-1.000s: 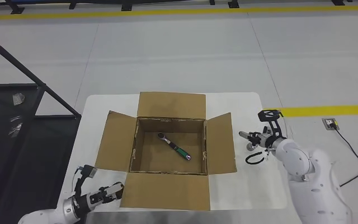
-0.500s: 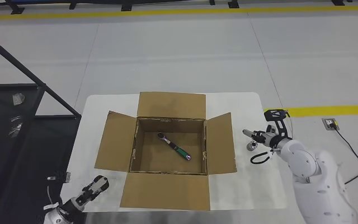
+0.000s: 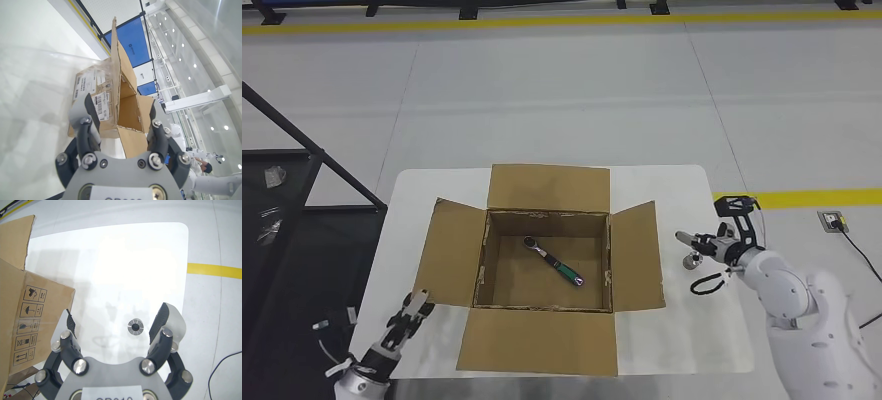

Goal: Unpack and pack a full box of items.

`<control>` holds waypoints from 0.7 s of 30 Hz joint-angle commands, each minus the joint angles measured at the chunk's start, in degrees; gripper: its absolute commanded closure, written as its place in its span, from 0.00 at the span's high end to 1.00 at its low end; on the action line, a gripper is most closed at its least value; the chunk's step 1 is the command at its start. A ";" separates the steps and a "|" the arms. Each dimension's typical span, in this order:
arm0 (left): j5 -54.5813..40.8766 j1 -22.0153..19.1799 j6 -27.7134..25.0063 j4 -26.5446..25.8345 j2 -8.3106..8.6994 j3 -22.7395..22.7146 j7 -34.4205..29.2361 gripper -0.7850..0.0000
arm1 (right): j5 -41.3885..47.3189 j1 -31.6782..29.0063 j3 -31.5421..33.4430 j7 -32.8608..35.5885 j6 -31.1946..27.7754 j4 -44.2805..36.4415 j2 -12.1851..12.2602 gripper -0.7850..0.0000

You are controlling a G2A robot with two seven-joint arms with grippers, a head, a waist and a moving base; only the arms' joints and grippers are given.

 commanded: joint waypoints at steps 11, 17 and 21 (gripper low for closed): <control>0.15 -2.02 1.70 1.84 -0.95 0.75 1.58 0.00 | 1.32 -1.69 0.57 -0.62 -0.25 0.01 0.78 1.00; -0.03 -2.04 1.16 2.04 -1.29 -0.11 1.80 0.00 | 0.21 -2.14 1.32 1.13 2.36 0.03 1.27 1.00; -0.57 -2.11 0.97 2.38 -1.42 -1.00 1.01 0.00 | -1.24 -1.66 1.06 2.57 4.93 0.86 1.50 1.00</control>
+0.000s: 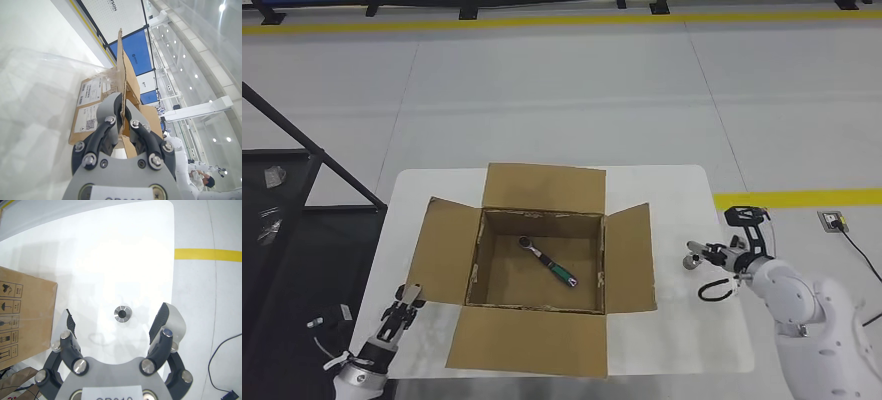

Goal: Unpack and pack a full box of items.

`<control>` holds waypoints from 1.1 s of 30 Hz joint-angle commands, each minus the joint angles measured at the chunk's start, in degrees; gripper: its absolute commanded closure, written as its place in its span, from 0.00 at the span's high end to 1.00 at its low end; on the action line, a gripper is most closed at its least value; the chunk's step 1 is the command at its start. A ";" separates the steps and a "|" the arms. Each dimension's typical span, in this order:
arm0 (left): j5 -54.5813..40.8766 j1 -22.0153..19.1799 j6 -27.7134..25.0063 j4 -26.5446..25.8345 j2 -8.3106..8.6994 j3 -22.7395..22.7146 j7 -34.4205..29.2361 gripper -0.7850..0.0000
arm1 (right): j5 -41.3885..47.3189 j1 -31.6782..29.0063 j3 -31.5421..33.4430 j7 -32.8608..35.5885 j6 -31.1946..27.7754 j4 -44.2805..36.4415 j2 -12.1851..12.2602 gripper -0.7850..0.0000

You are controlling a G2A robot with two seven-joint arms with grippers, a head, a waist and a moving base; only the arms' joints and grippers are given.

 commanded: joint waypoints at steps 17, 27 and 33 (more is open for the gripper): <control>-1.35 -0.67 -0.72 1.97 -0.90 -1.26 -1.88 0.00 | -3.63 10.20 -9.22 8.74 4.84 12.62 -0.39 1.00; -1.55 -0.81 -0.69 2.36 -1.42 -1.35 -2.66 0.00 | -2.93 13.74 -12.09 11.08 3.69 18.36 -0.53 1.00; -1.18 -0.86 -0.72 2.25 -1.70 -1.51 -2.99 0.00 | -2.58 15.62 -13.79 10.08 3.73 21.86 -0.77 1.00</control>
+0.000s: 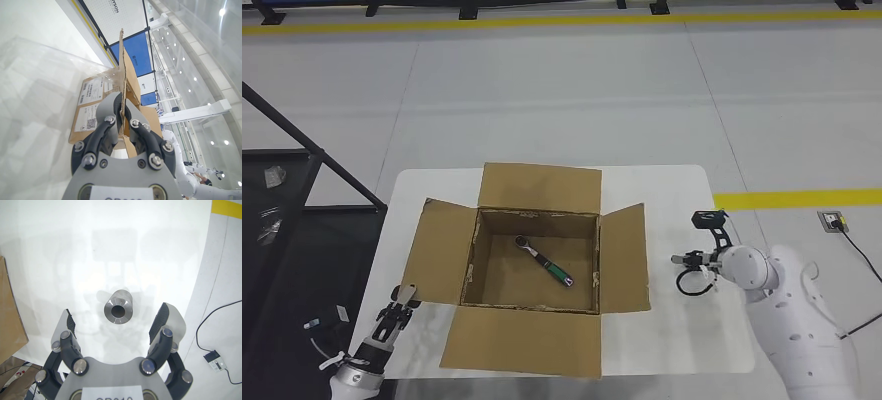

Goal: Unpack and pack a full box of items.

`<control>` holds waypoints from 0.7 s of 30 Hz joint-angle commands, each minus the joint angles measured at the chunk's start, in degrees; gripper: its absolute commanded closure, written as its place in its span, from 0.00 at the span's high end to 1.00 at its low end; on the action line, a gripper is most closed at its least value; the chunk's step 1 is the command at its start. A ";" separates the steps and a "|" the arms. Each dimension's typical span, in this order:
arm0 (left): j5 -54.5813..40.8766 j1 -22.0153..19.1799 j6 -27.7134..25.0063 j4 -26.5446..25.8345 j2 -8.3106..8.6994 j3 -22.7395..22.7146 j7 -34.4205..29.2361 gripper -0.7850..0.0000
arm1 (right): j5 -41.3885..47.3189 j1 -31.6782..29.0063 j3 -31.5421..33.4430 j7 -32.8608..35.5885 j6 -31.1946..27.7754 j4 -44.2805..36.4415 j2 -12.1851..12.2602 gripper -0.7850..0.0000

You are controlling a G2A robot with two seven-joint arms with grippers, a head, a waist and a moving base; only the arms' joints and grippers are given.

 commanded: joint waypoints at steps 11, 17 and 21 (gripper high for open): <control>0.51 0.01 0.15 0.17 -0.50 -0.51 -0.92 0.00 | 2.27 3.94 -2.00 -1.86 -2.38 7.08 -0.29 0.44; 0.04 -0.11 0.28 0.23 -0.70 -0.82 -1.83 0.00 | 2.30 5.09 -2.56 -2.82 -1.75 9.08 -0.29 0.19; 0.06 -0.28 0.30 0.20 -0.84 -0.92 -2.38 0.00 | 2.30 4.76 -1.40 -4.43 -1.17 7.71 0.12 0.00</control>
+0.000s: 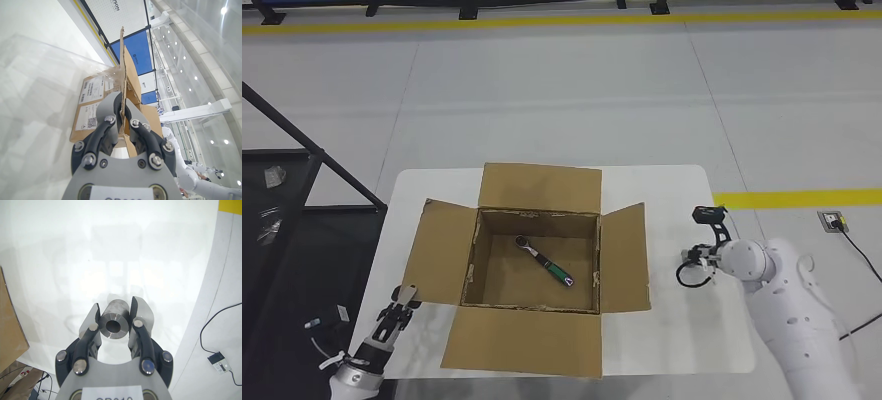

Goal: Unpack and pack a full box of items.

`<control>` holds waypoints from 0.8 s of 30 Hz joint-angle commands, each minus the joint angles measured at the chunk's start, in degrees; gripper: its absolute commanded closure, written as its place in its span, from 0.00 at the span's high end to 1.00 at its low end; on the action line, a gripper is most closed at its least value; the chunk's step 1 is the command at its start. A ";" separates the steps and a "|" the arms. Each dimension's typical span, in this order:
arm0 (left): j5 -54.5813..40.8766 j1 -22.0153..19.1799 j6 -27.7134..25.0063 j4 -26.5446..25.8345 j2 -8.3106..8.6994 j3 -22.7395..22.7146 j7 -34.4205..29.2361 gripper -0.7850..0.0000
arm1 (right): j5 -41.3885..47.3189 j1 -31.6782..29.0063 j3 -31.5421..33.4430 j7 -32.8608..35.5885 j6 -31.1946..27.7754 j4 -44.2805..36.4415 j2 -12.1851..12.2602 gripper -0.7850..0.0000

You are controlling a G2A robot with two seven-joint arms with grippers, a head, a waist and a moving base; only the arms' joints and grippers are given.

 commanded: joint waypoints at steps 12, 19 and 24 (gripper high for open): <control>-0.53 -0.82 -0.11 -0.07 -0.45 0.49 -2.24 0.00 | 3.78 -17.42 12.47 -15.64 2.55 -36.39 2.33 0.00; -0.48 -1.61 -0.76 0.23 -0.61 0.95 -4.53 0.00 | 10.53 -25.60 13.36 -22.79 -4.40 -53.71 2.34 0.00; 0.54 -2.16 -0.85 0.49 -0.72 1.66 -5.90 0.00 | 8.28 -21.92 5.58 -15.00 -9.70 -56.88 2.41 0.00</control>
